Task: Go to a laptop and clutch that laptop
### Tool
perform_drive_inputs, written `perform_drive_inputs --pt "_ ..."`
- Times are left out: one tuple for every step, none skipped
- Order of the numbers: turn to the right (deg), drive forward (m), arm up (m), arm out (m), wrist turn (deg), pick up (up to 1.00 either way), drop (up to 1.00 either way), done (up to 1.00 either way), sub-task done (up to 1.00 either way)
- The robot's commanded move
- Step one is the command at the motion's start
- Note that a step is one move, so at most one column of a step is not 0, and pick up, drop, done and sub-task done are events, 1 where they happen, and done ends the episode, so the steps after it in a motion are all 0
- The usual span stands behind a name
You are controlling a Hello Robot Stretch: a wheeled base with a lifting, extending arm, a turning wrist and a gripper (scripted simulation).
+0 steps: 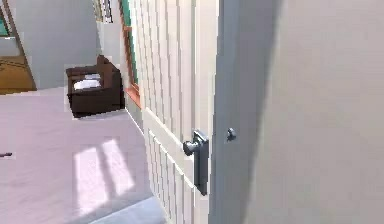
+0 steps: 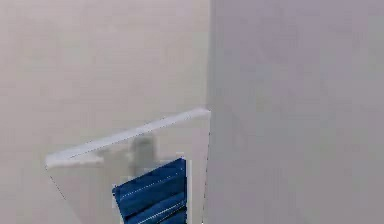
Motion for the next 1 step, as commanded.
perform_drive_inputs --pt "-39.0 0.00 0.00 0.00 0.0 0.00 0.00 0.00 0.00"
